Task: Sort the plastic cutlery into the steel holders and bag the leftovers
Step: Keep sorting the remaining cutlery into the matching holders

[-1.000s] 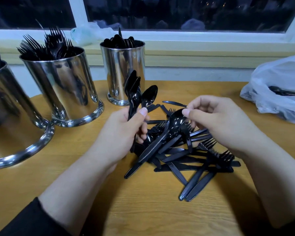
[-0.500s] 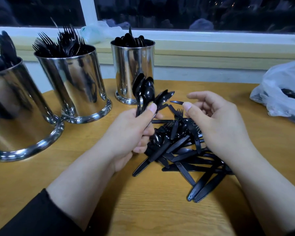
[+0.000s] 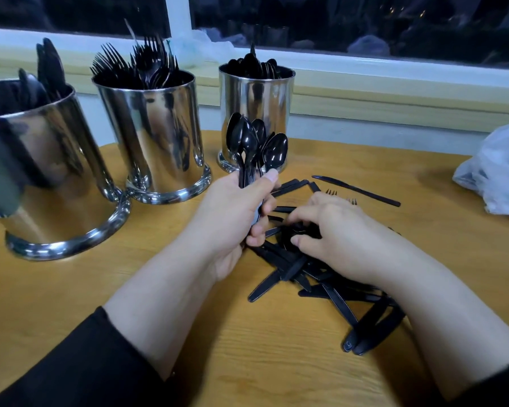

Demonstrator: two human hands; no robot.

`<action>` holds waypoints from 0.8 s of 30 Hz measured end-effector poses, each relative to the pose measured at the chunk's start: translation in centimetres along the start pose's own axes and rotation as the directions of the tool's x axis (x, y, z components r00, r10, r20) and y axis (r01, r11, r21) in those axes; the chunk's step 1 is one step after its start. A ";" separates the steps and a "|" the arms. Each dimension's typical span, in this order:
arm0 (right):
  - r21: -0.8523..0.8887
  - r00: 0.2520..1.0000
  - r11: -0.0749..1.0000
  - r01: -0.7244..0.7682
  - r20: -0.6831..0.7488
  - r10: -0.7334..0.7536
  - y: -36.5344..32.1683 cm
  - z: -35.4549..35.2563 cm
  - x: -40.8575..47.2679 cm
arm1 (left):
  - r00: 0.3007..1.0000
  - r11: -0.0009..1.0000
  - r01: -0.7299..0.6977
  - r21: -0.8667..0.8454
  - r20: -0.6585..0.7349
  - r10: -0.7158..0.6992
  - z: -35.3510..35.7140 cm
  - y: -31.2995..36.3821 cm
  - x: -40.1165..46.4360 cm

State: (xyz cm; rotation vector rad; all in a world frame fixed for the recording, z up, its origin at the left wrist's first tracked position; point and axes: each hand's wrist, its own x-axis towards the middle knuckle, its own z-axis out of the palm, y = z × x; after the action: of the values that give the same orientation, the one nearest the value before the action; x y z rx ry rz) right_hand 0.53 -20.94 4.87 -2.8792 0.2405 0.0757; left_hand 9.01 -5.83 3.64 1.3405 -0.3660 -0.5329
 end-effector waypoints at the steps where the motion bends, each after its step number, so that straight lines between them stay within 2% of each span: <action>1: 0.008 1.000 1.000 -0.002 -0.010 0.002 0.0 -0.1 -0.1 | 1.000 1.000 0.001 -0.006 -0.007 -0.001 0.0 0.0 0.0; 6: 0.024 1.000 1.000 -0.009 -0.027 0.010 -0.2 0.1 -0.4 | 0.998 1.000 -0.015 -0.017 -0.056 0.014 -0.2 -0.2 0.3; 12: 0.044 0.994 0.998 0.041 -0.104 -0.036 0.1 0.8 -0.1 | 0.999 0.999 -0.023 0.033 -0.045 0.024 -0.2 -0.3 0.1; 16: 0.275 0.983 0.959 0.062 -0.186 -0.010 0.9 0.8 -0.1 | 0.998 0.999 -0.027 0.043 -0.053 0.030 -0.1 -0.2 0.1; 19: 0.498 0.950 0.863 0.080 -0.299 0.085 1.4 0.6 0.0 | 0.998 0.996 -0.045 0.077 -0.050 0.049 0.0 -0.3 0.2; 21: 0.627 0.899 0.768 0.129 -0.401 0.176 1.6 0.5 0.1 | 0.997 0.992 -0.058 0.114 -0.042 0.063 0.0 -0.4 0.1; 24: 0.715 0.793 0.661 0.228 -0.530 0.300 1.7 0.2 0.2 | 0.996 0.982 -0.076 0.171 -0.026 0.081 0.2 -0.4 -0.1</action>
State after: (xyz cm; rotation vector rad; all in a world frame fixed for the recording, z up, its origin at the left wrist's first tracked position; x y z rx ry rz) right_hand 0.39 -22.60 4.27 -1.9422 0.3460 -0.7934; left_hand 8.77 -5.96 3.26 1.4907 -0.4432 -0.4203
